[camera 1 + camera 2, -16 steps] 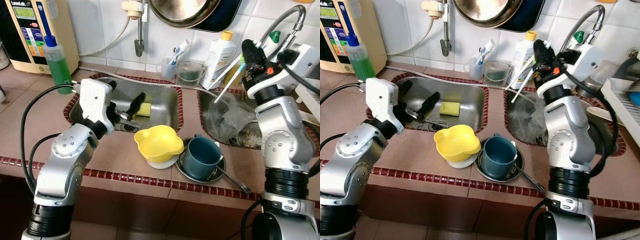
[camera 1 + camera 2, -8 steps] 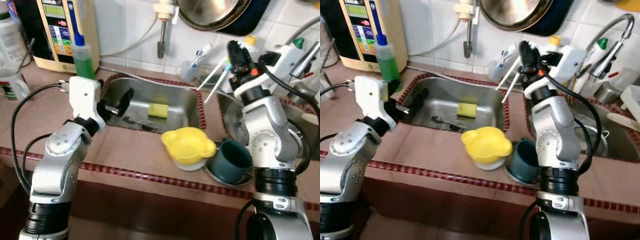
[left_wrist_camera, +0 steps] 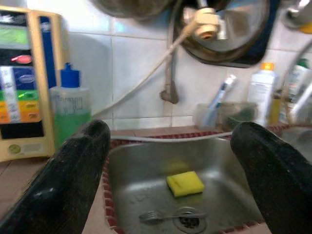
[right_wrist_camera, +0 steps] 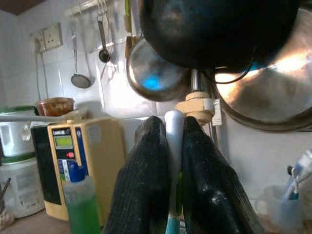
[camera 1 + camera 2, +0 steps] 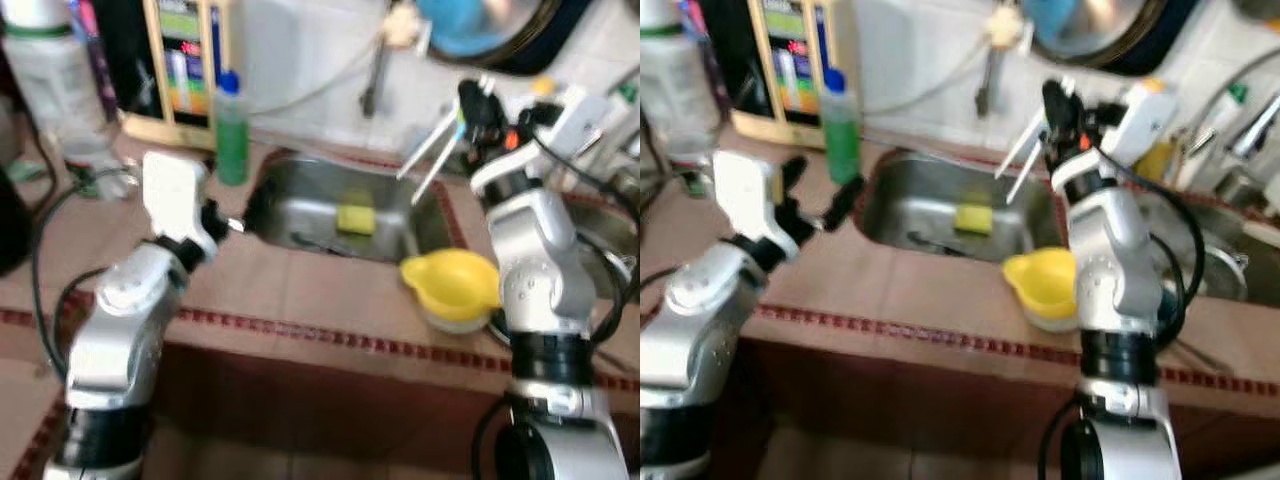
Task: Kitchen organization
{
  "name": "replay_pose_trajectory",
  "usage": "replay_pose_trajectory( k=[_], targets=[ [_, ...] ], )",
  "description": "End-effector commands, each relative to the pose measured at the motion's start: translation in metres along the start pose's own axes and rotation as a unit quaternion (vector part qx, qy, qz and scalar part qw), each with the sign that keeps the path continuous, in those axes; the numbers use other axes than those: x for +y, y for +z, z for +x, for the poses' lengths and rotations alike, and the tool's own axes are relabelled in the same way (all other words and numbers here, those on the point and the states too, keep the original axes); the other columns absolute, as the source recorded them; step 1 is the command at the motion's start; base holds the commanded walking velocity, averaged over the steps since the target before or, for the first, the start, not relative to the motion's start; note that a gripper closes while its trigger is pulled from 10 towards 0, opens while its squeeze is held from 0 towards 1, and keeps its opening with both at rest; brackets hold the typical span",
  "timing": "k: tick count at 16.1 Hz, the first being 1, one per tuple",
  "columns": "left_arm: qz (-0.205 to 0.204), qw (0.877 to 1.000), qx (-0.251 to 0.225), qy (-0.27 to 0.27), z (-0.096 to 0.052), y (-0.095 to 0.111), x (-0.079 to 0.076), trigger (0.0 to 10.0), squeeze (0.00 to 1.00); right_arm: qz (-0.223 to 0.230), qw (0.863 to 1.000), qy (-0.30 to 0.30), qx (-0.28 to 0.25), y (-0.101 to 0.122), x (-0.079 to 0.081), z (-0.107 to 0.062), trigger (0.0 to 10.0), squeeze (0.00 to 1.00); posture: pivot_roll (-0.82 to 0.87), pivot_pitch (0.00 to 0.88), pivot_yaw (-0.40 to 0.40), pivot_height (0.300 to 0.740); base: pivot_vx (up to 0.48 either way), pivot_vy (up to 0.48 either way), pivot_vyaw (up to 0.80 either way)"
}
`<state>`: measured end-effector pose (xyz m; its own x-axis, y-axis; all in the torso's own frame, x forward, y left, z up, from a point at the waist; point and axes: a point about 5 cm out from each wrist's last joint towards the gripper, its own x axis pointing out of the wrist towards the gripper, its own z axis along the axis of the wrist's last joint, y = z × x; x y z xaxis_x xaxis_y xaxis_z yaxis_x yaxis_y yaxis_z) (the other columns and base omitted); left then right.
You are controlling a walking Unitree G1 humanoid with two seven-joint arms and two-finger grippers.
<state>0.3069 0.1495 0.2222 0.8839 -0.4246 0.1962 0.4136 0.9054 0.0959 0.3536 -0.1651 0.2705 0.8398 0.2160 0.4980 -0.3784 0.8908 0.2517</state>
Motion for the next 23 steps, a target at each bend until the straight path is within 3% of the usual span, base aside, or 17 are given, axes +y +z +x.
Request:
replay_pose_trajectory(
  k=[1, 7, 12, 14, 23],
  targets=[
    [0.008, 1.000, -0.006, -0.029, 0.001, 0.002, -0.010, 10.0, 0.00, -0.013, 1.000, -0.014, -0.004, 0.005, -0.011, -0.002, 10.0, 0.00, 0.00, 0.000, -0.102, 0.740, 0.000, 0.000, 0.00],
    [0.013, 0.998, -0.013, -0.058, 0.000, 0.004, -0.016, 10.0, 0.00, -0.018, 1.000, -0.020, 0.002, 0.002, -0.014, -0.003, 10.0, 0.00, 0.00, 0.000, -0.101, 0.740, 0.000, 0.000, 0.00],
    [0.003, 0.994, 0.005, -0.111, -0.002, 0.002, -0.034, 10.0, 0.00, -0.034, 0.998, -0.045, 0.027, -0.001, -0.037, -0.005, 10.0, 0.00, 0.00, 0.000, -0.096, 0.740, 0.000, 0.000, 0.00],
    [-0.008, 0.991, 0.042, -0.126, 0.000, -0.002, -0.042, 10.0, 0.00, -0.049, 0.997, -0.053, 0.040, 0.000, -0.046, -0.004, 10.0, 0.00, 0.00, 0.003, -0.093, 0.740, 0.000, 0.000, 0.00],
    [-0.050, 0.981, 0.075, -0.174, -0.014, 0.016, -0.067, 10.0, 0.00, -0.063, 0.995, -0.051, 0.058, 0.009, -0.056, 0.005, 10.0, 0.00, -0.02, 0.172, -0.071, 0.740, 0.000, 0.000, 0.00]
  ],
)
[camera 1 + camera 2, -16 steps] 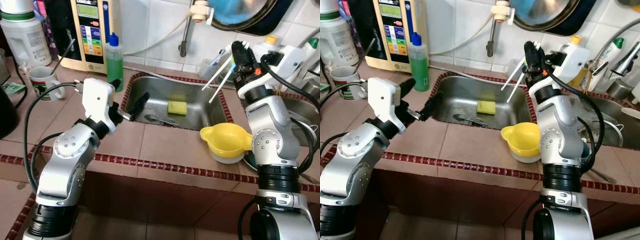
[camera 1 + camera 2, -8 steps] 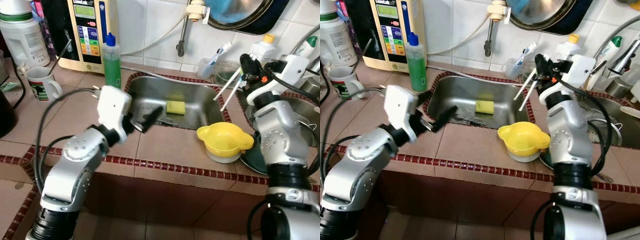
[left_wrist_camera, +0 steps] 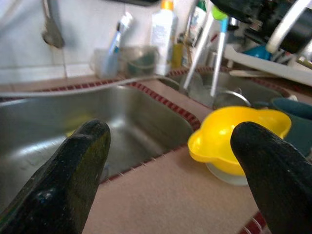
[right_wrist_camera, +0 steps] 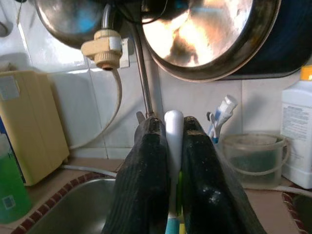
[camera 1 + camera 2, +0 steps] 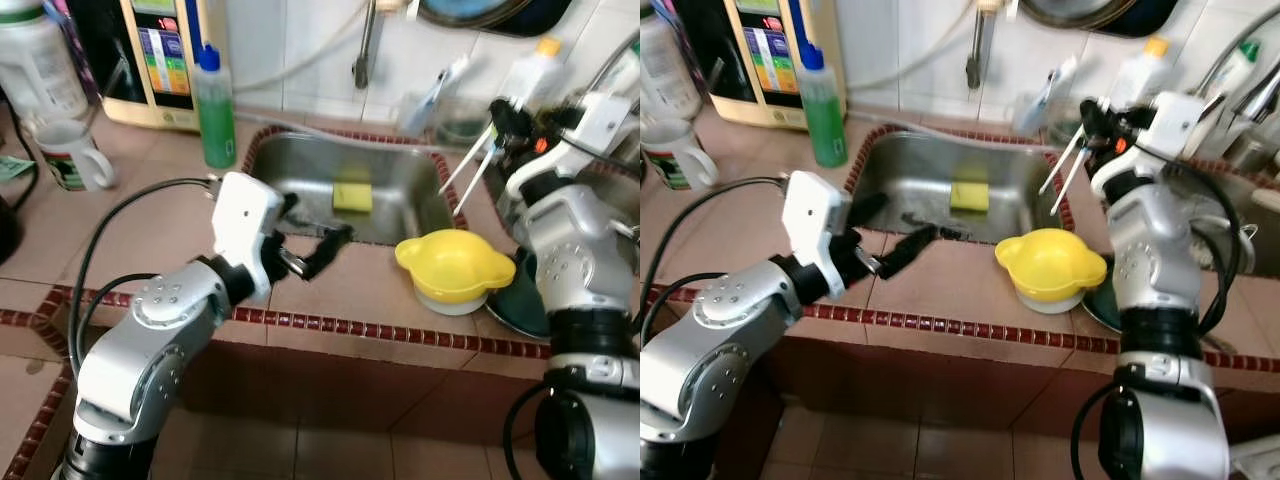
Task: Kitchen organization
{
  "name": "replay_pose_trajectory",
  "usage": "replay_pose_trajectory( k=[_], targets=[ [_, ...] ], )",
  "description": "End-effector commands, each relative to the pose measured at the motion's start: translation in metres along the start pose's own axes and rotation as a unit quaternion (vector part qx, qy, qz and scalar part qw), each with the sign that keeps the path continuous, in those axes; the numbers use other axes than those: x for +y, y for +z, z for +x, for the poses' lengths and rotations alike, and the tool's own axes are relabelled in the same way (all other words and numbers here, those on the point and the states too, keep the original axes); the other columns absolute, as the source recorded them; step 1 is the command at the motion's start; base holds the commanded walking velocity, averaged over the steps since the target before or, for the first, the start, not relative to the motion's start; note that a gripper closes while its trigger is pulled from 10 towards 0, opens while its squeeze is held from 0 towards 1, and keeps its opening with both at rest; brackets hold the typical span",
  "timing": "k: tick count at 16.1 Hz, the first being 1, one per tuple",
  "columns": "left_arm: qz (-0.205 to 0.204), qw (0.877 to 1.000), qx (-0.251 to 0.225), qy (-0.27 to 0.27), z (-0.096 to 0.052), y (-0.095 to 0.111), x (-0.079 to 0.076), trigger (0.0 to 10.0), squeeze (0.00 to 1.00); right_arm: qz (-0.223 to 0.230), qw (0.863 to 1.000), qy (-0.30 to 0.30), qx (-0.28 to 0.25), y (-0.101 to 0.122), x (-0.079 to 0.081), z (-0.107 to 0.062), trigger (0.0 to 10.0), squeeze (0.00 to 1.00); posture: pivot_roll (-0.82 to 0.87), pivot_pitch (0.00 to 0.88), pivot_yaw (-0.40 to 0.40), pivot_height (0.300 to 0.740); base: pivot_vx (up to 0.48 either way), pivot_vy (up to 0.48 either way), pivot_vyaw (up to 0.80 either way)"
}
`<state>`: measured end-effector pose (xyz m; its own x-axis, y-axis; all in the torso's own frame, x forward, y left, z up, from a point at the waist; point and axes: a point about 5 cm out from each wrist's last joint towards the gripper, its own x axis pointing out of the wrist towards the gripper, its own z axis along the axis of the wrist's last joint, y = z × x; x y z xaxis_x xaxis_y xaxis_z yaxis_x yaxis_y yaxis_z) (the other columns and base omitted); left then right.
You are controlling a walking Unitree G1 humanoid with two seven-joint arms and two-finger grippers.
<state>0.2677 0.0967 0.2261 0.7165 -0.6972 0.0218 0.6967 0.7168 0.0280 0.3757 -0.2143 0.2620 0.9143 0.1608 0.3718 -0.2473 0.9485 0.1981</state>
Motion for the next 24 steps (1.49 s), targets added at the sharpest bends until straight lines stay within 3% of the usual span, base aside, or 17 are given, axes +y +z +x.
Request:
replay_pose_trajectory(
  k=[1, 6, 15, 19, 24],
  targets=[
    [0.005, 1.000, 0.002, -0.013, -0.001, 0.003, -0.005, 10.0, 0.00, -0.009, 1.000, 0.001, -0.002, 0.007, -0.003, 0.003, 10.0, 0.00, -0.02, 0.183, -0.066, 0.740, 0.000, 0.000, 0.00],
    [-0.007, 0.999, -0.003, -0.053, 0.003, 0.026, -0.017, 10.0, 0.00, -0.013, 1.000, -0.004, -0.008, 0.019, -0.009, 0.016, 10.0, 0.00, -0.03, 0.246, -0.037, 0.740, 0.000, 0.000, 0.00],
    [-0.032, 0.997, -0.007, -0.074, 0.005, 0.036, -0.029, 10.0, 0.00, 0.030, 0.999, -0.018, 0.007, 0.023, -0.021, 0.030, 10.0, 0.00, -0.02, 0.245, -0.034, 0.740, 0.000, 0.000, 0.00],
    [-0.035, 0.997, -0.006, -0.075, 0.005, 0.037, -0.029, 10.0, 0.00, 0.077, 0.997, -0.005, 0.023, 0.019, -0.019, 0.035, 10.0, 0.00, -0.02, 0.245, -0.037, 0.740, 0.000, 0.000, 0.00],
    [-0.039, 0.997, -0.008, -0.071, 0.005, 0.038, -0.028, 10.0, 0.00, 0.084, 0.995, 0.032, 0.052, 0.010, -0.008, 0.040, 10.0, 0.00, -0.02, 0.246, -0.039, 0.740, 0.000, 0.000, 0.00]
  ],
)
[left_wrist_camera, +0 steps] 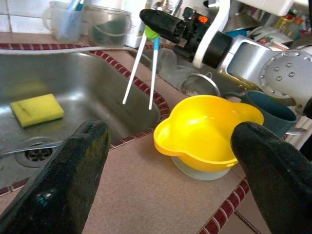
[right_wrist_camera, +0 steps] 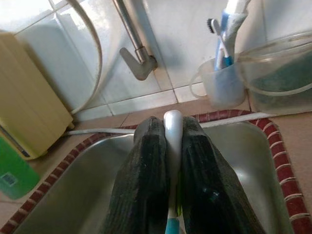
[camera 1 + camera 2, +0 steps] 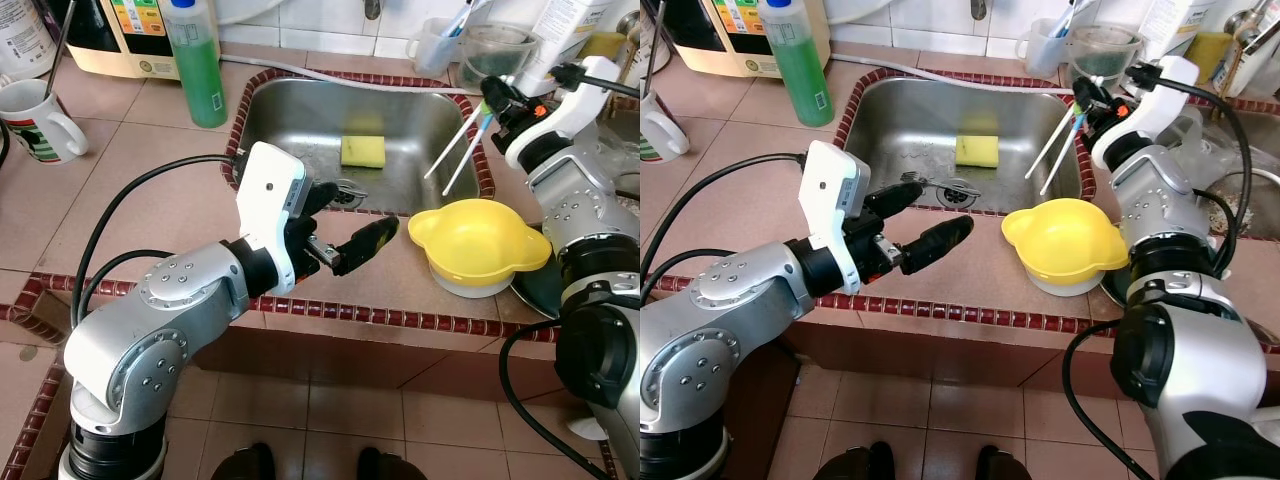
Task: Kitchen organization
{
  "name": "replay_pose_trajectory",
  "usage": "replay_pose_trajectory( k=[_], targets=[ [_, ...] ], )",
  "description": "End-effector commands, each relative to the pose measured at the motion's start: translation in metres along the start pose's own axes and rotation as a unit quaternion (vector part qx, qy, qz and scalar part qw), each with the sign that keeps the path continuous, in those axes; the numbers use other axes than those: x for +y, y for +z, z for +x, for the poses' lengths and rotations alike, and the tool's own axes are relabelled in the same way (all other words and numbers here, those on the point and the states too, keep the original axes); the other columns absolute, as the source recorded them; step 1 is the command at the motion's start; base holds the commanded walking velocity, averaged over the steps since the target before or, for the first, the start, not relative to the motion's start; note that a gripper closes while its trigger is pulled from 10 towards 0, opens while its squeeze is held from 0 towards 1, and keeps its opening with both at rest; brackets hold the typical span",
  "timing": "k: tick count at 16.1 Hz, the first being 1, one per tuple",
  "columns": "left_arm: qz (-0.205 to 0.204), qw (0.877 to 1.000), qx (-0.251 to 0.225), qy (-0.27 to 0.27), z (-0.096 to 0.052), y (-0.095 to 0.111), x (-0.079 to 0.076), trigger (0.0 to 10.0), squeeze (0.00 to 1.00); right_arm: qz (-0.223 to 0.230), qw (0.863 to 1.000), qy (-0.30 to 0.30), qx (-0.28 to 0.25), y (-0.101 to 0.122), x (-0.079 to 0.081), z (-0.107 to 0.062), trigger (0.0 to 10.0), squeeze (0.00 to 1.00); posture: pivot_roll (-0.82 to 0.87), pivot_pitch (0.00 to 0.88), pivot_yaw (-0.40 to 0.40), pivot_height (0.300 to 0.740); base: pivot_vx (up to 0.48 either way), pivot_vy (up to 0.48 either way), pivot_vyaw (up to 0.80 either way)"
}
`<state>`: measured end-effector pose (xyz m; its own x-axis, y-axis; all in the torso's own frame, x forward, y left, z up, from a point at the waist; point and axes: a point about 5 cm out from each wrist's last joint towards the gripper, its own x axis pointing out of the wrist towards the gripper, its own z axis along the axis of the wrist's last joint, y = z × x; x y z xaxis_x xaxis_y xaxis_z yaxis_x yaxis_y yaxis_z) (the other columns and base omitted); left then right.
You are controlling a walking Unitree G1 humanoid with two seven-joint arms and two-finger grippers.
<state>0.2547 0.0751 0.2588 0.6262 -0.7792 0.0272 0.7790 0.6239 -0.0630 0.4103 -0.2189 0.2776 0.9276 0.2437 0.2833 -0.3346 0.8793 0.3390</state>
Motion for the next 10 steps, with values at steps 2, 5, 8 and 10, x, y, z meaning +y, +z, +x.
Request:
replay_pose_trajectory(
  k=[2, 5, 8, 10],
  targets=[
    [0.006, 1.000, -0.008, -0.011, 0.0005, 0.0055, -0.0055, 10.0, 0.00, -0.001, 1.000, 0.020, 0.000, 0.0050, 0.0069, 0.0050, 10.0, 0.00, -0.02, 0.247, -0.041, 0.740, 0.000, 0.000, 0.00],
    [0.006, 1.000, -0.008, -0.009, 0.0007, 0.0060, -0.0049, 10.0, 0.00, 0.002, 1.000, 0.025, 0.000, 0.0067, 0.0078, 0.0062, 10.0, 1.00, -0.02, 0.246, -0.044, 0.740, 0.000, 0.000, 0.00],
    [0.005, 1.000, -0.008, -0.007, 0.0002, 0.0062, -0.0048, 10.0, 0.00, 0.000, 1.000, 0.029, -0.002, 0.0084, 0.0087, 0.0070, 10.0, 1.00, -0.01, 0.245, -0.047, 0.740, 0.000, 0.000, 0.00],
    [0.006, 1.000, -0.008, -0.006, 0.0000, 0.0067, -0.0044, 10.0, 0.00, 0.001, 0.999, 0.033, -0.004, 0.0093, 0.0098, 0.0077, 10.0, 1.00, -0.01, 0.242, -0.046, 0.740, 0.000, 0.000, 0.00]
  ],
)
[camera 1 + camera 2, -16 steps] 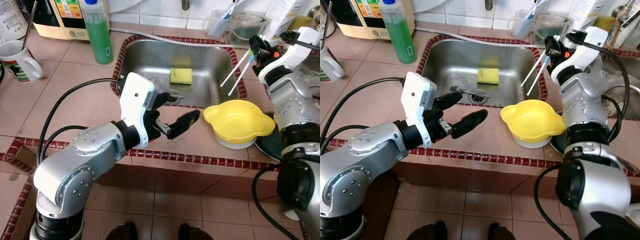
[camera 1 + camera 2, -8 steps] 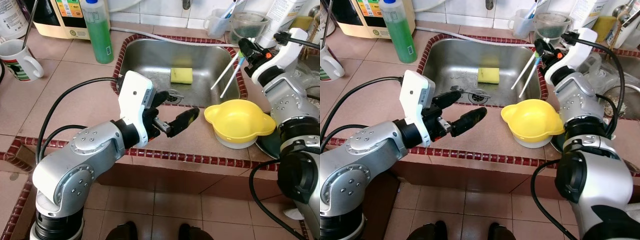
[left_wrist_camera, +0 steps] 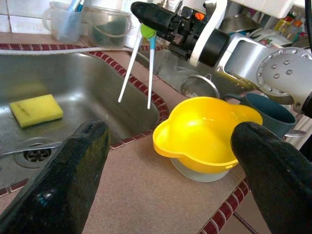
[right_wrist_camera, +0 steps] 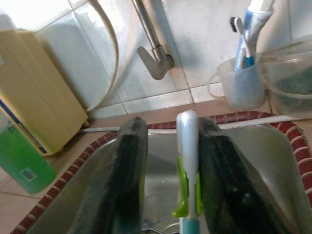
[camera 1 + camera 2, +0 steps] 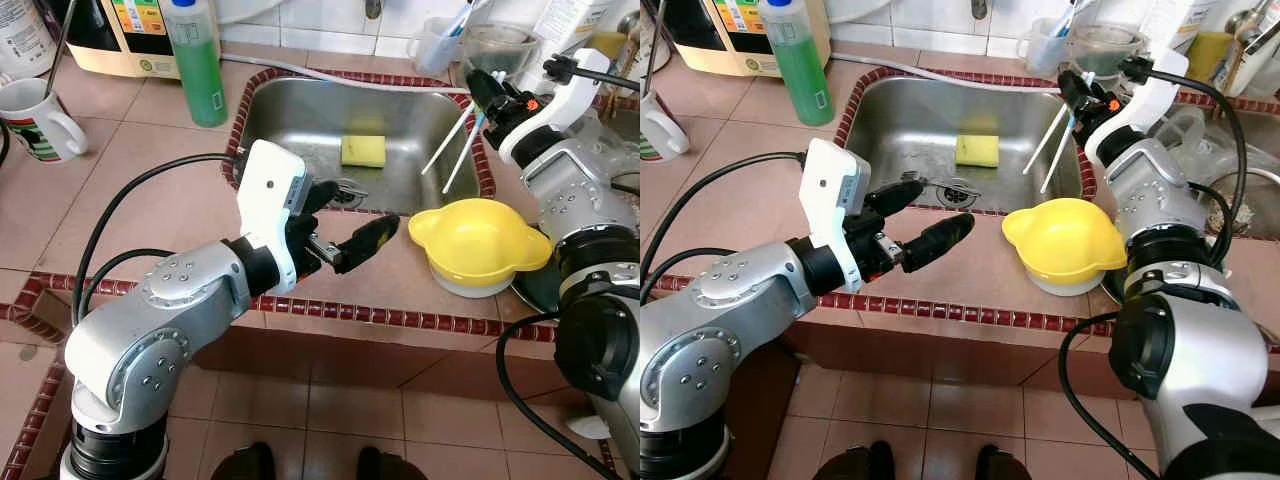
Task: Kitchen organization
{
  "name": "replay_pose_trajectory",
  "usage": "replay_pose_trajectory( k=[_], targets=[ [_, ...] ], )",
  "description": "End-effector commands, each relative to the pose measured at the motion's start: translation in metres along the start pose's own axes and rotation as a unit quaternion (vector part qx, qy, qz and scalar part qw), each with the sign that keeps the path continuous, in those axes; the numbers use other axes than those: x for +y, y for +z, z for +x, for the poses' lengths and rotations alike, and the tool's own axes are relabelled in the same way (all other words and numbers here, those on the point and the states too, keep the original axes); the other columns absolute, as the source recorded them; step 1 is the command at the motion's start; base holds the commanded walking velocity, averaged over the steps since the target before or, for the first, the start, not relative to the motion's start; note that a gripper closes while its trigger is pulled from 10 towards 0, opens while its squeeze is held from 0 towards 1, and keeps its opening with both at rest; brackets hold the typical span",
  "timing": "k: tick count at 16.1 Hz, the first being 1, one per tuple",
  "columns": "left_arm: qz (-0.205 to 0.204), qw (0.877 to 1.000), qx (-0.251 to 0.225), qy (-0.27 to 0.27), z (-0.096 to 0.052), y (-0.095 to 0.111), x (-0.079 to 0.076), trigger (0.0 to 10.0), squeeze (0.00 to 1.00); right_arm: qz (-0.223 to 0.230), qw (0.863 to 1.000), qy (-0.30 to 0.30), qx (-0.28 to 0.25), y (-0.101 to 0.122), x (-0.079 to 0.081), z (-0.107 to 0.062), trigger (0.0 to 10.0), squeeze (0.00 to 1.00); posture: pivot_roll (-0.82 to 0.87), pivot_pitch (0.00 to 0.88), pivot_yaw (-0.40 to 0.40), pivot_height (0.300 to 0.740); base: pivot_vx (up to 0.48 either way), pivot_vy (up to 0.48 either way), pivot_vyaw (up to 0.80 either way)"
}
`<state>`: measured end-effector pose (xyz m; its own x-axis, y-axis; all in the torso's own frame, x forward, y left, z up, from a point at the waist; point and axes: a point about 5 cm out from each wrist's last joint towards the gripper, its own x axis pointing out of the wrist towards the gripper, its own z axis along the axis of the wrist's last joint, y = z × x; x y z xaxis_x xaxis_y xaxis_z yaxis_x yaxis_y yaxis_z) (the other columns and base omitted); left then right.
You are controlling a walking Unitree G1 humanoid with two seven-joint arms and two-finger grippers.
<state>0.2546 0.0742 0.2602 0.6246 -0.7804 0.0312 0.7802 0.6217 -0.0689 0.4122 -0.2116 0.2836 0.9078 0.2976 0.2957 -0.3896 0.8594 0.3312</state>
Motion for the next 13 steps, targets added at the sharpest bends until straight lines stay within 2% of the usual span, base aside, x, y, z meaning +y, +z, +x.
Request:
replay_pose_trajectory(
  k=[1, 13],
  targets=[
    [0.009, 1.000, -0.006, -0.004, -0.0005, 0.0055, -0.0036, 10.0, 0.00, -0.003, 1.000, 0.006, -0.008, 0.0075, 0.0023, 0.0027, 10.0, 1.00, -0.01, 0.242, -0.046, 0.740, 0.000, 0.000, 0.00],
    [0.011, 1.000, -0.009, 0.002, -0.0005, 0.0068, -0.0013, 10.0, 0.00, -0.010, 1.000, 0.014, -0.008, 0.0100, 0.0056, 0.0057, 10.0, 1.00, 0.00, 0.238, -0.054, 0.740, 0.000, 0.000, 0.00]
  ],
)
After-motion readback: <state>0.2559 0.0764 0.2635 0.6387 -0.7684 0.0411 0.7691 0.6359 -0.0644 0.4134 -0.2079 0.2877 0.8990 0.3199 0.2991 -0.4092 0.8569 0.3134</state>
